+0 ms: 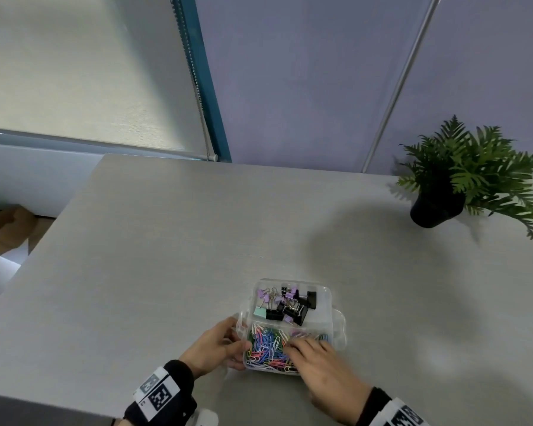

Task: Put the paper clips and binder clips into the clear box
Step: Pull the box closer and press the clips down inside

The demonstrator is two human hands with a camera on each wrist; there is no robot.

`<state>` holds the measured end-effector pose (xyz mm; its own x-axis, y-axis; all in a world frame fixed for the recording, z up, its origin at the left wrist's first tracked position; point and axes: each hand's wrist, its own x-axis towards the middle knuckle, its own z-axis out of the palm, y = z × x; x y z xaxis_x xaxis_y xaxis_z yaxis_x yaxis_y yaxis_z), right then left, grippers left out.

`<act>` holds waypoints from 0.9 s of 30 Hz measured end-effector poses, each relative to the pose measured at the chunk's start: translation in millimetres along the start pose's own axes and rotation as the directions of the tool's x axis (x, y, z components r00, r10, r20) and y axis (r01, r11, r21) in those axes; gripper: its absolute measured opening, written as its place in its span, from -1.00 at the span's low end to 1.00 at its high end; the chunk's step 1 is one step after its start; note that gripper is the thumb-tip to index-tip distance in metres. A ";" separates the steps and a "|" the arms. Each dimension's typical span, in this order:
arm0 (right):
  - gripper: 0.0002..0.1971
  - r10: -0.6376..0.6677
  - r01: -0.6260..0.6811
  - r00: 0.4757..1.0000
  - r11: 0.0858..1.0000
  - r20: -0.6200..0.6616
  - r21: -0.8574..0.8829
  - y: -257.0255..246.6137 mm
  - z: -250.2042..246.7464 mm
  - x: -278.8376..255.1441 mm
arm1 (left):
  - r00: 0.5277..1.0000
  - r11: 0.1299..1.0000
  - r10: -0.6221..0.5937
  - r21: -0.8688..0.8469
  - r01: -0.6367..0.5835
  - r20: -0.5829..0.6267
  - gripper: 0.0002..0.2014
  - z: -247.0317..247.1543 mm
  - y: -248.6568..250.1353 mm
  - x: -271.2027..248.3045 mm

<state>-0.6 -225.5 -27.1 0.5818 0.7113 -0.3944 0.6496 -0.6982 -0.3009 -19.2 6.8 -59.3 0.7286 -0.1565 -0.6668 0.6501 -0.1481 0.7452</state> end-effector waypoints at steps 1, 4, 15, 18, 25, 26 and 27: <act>-0.29 0.021 -0.022 1.000 1.000 -0.007 -0.016 3.9 1.0 0.0 | 1.000 1.000 0.006 -0.011 -0.006 0.000 -0.68 0.1 -0.1 0.2; -0.40 0.109 -0.113 0.992 0.991 -0.058 -0.078 10.3 9.7 -3.3 | 1.000 1.000 0.013 -0.012 -0.013 0.002 -0.69 1.0 1.4 -0.8; -0.45 0.004 -0.009 0.999 0.993 -0.038 -0.115 2.1 3.5 3.5 | 1.000 0.999 0.017 0.038 -0.017 0.008 -0.69 2.7 4.9 -5.6; -0.54 0.002 -0.006 0.994 0.999 -0.108 -0.036 8.2 -7.3 5.7 | 1.000 0.999 0.009 0.038 -0.008 -0.014 -0.69 1.4 2.3 -4.5; -0.58 -0.007 -0.008 0.983 0.996 -0.181 -0.084 35.9 -37.4 37.5 | 0.997 0.993 0.071 0.094 -0.067 -0.037 -0.75 3.7 2.6 -5.0; -0.64 -0.006 -0.013 0.987 0.993 -0.162 -0.118 39.2 -41.4 37.3 | 0.996 0.992 0.083 0.102 -0.079 -0.040 -0.75 4.1 2.5 -5.7; -0.74 0.016 -0.037 0.989 0.989 -0.145 -0.144 44.6 -40.2 34.6 | 0.995 0.991 0.090 0.101 -0.085 -0.049 -0.75 4.4 1.9 -6.2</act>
<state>68.1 -228.9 -19.3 0.6570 0.7045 -0.2686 0.6914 -0.7050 -0.1578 -23.4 3.2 -53.8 0.7942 -0.1212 -0.5955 0.5606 -0.2323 0.7949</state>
